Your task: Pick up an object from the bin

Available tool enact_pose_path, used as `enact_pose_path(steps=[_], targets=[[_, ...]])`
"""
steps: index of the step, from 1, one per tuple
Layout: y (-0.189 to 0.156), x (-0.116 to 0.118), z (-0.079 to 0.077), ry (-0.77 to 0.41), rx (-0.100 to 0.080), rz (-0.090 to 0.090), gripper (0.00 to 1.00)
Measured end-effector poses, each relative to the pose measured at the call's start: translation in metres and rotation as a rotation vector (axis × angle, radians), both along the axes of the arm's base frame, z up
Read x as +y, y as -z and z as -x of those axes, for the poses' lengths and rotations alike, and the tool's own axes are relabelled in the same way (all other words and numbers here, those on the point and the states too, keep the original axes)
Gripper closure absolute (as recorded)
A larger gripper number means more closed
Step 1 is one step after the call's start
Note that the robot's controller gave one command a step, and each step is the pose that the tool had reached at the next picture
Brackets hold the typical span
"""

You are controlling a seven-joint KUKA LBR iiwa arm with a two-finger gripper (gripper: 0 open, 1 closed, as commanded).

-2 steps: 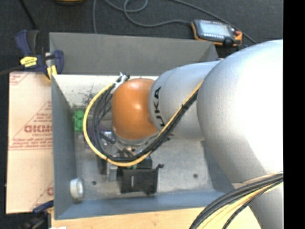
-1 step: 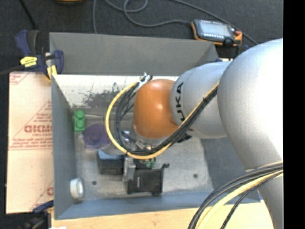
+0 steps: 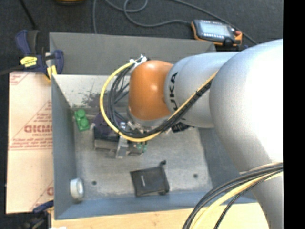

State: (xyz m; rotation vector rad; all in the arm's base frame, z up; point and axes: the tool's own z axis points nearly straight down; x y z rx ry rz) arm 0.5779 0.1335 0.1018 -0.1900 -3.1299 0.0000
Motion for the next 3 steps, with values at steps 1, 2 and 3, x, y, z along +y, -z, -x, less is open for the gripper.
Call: enact_pose_path(steps=[1,2,3], targets=[[0.0,0.0,0.0,0.001,0.0,0.0,1.0],[-0.046,0.005,-0.003,0.0,0.007,0.003,1.0],[-0.032,0.025,-0.037,-0.019,-0.018,-0.001,1.0]])
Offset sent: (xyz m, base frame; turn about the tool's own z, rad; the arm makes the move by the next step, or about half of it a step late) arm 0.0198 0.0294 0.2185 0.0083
